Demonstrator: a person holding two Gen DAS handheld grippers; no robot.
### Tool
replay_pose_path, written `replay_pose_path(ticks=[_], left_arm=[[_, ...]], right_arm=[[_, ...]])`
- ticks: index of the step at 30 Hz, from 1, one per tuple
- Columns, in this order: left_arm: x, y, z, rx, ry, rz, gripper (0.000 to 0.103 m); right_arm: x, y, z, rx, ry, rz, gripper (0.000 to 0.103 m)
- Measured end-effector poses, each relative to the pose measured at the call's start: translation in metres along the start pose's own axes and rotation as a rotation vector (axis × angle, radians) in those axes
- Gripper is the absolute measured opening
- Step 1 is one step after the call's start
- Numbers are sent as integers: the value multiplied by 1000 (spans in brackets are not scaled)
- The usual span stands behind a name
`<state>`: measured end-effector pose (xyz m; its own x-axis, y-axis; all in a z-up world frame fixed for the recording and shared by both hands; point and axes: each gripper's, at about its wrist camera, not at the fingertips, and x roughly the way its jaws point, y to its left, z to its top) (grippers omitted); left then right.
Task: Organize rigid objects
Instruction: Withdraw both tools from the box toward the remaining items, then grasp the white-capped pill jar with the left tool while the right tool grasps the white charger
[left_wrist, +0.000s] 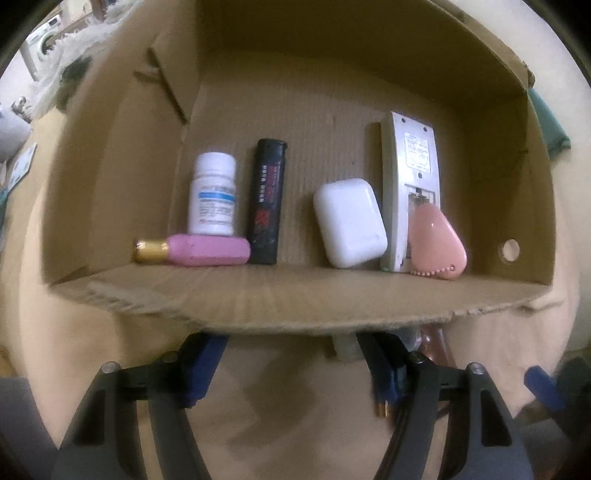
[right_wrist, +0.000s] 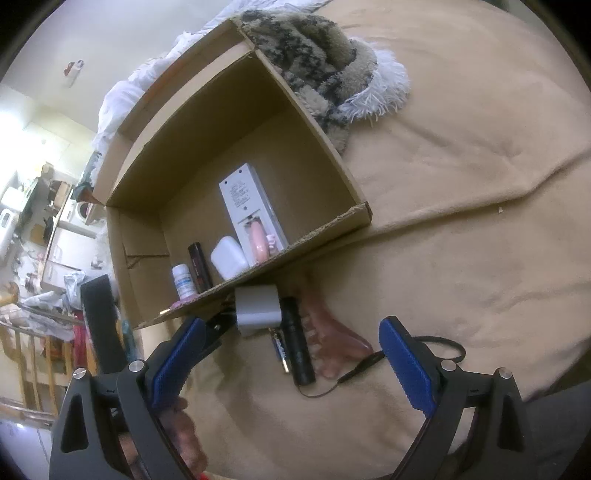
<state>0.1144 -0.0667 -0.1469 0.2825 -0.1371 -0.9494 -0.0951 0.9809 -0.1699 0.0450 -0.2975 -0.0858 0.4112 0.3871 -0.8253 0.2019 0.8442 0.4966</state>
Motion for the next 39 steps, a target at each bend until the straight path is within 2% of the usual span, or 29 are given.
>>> replay_pose_path(ticks=[5, 11, 13, 15, 18, 22, 23, 28, 32, 33, 35, 36, 38, 39], left_arm=[[10, -9, 6, -2, 29, -29, 66], [23, -23, 14, 14, 71, -2, 64], [25, -27, 16, 36, 72, 13, 54], [25, -33, 18, 67, 71, 15, 34], [22, -33, 21, 76, 78, 24, 33], [8, -19, 21, 92, 90, 47, 32], [0, -11, 12, 92, 91, 46, 29], [-31, 24, 12, 90, 90, 57, 24], [-53, 47, 5, 118, 80, 71, 24], [-58, 51, 3, 118, 81, 70, 24], [-65, 64, -1, 106, 83, 65, 24], [-64, 66, -1, 103, 84, 67, 24], [-63, 76, -4, 106, 80, 74, 24], [-62, 84, -6, 104, 82, 78, 24]], right_arm=[[3, -1, 2, 18, 13, 16, 101], [5, 1, 4, 18, 13, 16, 101], [6, 1, 4, 18, 14, 11, 101], [6, 0, 4, 21, 11, 3, 101], [6, -4, 6, 28, 7, -10, 101], [8, -7, 7, 40, 9, -16, 101], [8, -6, 7, 38, 10, -15, 101], [12, -4, 7, 30, 20, -21, 101], [20, -2, 5, 35, 65, 24, 100], [23, -2, 5, 44, 82, 47, 99], [33, 2, 3, 49, 131, 87, 79], [38, 5, 3, 44, 151, 95, 74], [49, 11, 3, 36, 187, 106, 55], [55, 14, 4, 37, 201, 109, 54]])
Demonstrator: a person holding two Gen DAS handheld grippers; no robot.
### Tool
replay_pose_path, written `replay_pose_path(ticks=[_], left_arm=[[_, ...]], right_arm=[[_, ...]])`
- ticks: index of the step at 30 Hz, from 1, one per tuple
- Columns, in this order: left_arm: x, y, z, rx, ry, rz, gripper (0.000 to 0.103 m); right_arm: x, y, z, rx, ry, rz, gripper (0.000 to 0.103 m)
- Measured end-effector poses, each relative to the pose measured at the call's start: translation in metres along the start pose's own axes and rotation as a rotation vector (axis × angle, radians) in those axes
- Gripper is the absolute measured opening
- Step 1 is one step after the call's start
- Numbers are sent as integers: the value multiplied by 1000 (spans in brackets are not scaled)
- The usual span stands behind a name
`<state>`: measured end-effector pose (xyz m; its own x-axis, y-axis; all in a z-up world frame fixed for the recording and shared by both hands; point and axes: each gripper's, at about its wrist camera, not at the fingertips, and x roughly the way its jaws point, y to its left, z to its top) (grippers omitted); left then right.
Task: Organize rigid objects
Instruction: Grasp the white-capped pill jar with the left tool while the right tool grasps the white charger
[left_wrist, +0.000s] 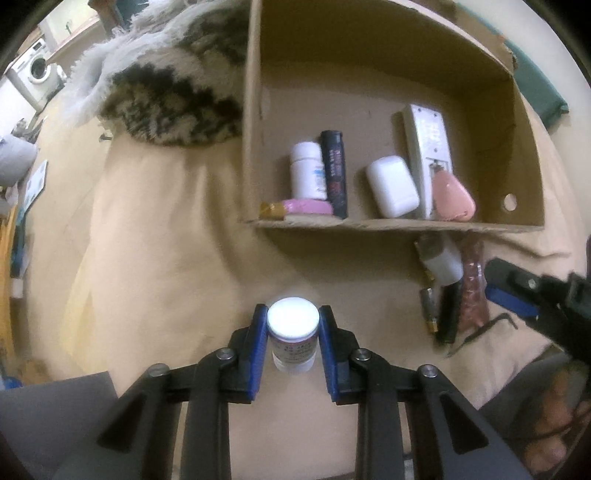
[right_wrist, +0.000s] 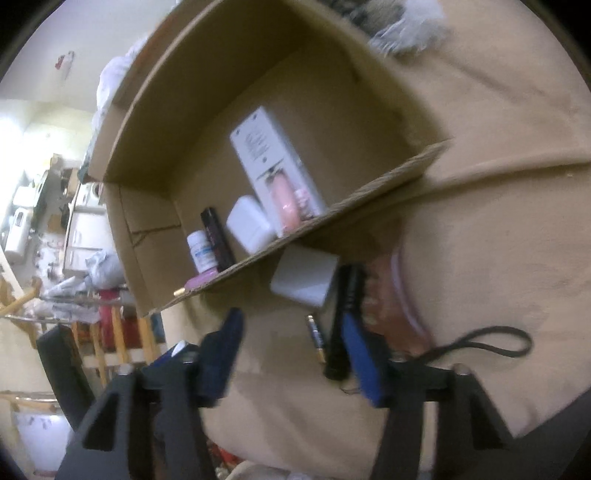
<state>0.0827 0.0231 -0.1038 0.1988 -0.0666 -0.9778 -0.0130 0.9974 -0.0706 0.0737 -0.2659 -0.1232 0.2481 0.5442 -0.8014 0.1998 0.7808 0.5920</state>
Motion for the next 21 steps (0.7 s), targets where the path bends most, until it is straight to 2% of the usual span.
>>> replay_pose_path(ticks=[4, 6, 9, 13, 16, 18, 21], left_arm=[[16, 1, 3, -7, 13, 9, 24], [17, 5, 4, -6, 12, 8, 24], [31, -11, 8, -14, 17, 7, 24], [28, -34, 15, -8, 13, 25, 24], [29, -39, 8, -2, 11, 33, 24], [29, -42, 7, -4, 15, 32, 24], [30, -41, 8, -8, 17, 30, 24]], right_arm=[[18, 7, 7, 9, 23, -13, 53], [23, 7, 11, 24, 2, -37, 53], [34, 4, 18, 39, 13, -66, 54], [51, 5, 25, 42, 27, -96, 54], [58, 11, 27, -15, 7, -133, 54], [58, 14, 27, -35, 12, -142, 47], [57, 23, 23, -102, -4, -172, 44]])
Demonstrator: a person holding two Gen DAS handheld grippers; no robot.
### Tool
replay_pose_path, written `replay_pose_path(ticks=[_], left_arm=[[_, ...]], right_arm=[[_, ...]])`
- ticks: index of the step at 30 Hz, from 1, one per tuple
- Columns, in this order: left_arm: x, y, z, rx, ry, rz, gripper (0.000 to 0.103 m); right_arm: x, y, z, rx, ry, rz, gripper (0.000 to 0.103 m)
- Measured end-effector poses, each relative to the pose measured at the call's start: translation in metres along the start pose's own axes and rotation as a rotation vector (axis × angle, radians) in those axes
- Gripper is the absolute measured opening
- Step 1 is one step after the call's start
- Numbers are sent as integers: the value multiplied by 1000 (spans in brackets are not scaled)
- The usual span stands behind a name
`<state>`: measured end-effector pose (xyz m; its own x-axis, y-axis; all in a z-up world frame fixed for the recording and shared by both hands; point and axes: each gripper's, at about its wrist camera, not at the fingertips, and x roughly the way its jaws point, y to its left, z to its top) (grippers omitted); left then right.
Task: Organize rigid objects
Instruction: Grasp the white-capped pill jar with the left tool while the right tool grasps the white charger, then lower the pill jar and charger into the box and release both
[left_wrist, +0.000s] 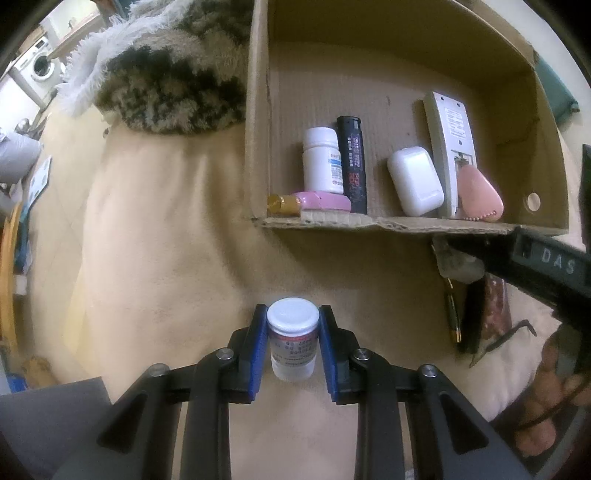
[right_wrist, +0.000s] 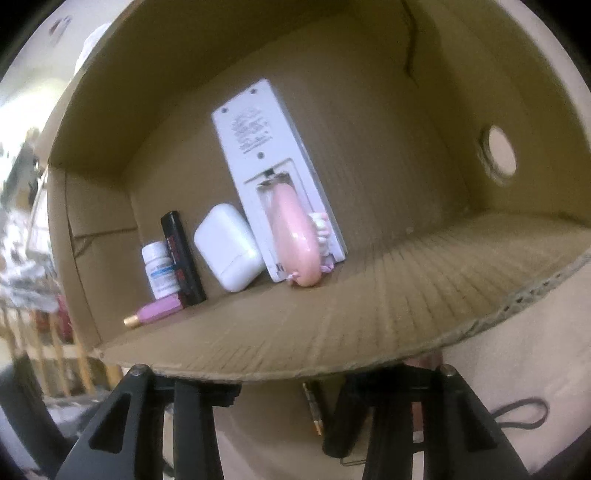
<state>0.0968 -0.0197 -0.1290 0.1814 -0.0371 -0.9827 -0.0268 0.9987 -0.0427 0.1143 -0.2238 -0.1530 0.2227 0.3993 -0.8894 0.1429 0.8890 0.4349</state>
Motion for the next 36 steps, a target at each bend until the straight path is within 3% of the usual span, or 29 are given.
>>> replay_pose_path(ticks=[14, 20, 27, 36], left_arm=[[-19, 14, -12, -19, -48, 32, 24], [-35, 24, -24, -35, -97, 55, 24], [-53, 21, -39, -43, -149, 58, 24], [-118, -1, -1, -22, -308, 24, 24]], right_arm=[[-27, 22, -33, -65, -44, 65, 43], [-42, 17, -50, -50, -61, 116, 43], [-80, 6, -48, -64, -117, 176, 43], [-119, 26, -29, -141, -211, 237, 43]])
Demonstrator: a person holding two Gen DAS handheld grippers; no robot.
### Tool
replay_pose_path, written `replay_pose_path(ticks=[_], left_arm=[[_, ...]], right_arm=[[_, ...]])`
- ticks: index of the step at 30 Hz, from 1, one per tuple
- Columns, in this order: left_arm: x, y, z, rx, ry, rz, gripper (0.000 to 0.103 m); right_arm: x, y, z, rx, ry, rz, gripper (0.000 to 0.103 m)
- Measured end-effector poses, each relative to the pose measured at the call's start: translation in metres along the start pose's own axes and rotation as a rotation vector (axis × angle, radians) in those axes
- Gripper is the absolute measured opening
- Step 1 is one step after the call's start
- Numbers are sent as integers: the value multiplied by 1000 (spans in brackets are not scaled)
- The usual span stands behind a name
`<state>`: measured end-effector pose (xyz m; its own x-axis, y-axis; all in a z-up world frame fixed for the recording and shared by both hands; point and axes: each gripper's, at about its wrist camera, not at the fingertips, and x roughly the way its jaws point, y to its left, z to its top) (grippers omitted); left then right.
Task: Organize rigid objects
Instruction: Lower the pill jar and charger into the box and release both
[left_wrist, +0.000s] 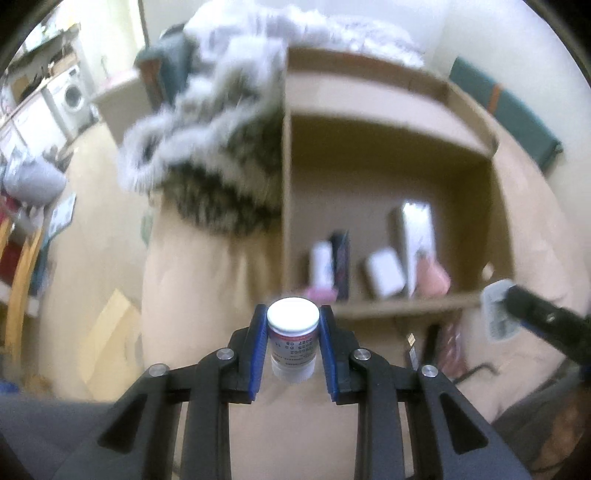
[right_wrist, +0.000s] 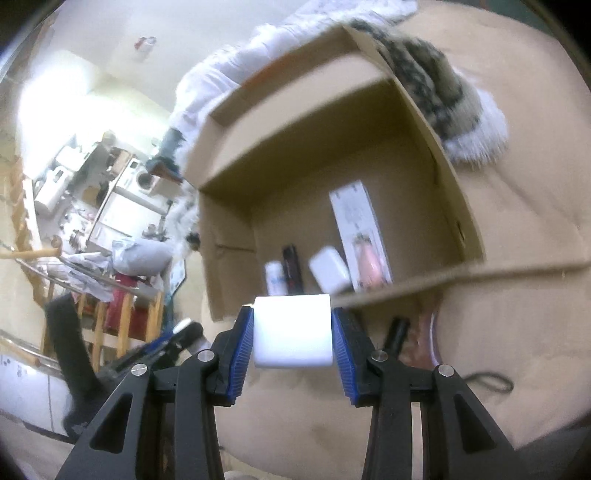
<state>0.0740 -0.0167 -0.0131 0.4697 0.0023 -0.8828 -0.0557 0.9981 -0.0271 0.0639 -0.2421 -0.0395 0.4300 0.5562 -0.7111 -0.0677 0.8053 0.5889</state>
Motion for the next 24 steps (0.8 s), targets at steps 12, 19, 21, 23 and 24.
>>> replay_pose_path(ticks=[12, 19, 21, 23, 24], left_arm=[[28, -32, 71, 83, -72, -1, 24], [73, -37, 63, 85, -23, -48, 24], [81, -38, 59, 82, -3, -51, 24], [86, -40, 57, 85, 3, -58, 24], [87, -41, 56, 97, -2, -58, 24]], right_arm=[[29, 2, 71, -84, -10, -88, 43], [65, -16, 68, -72, 52, -132, 43], [73, -17, 65, -82, 76, -155, 43], [79, -17, 62, -93, 96, -170, 43], [83, -18, 61, -96, 105, -174, 43]])
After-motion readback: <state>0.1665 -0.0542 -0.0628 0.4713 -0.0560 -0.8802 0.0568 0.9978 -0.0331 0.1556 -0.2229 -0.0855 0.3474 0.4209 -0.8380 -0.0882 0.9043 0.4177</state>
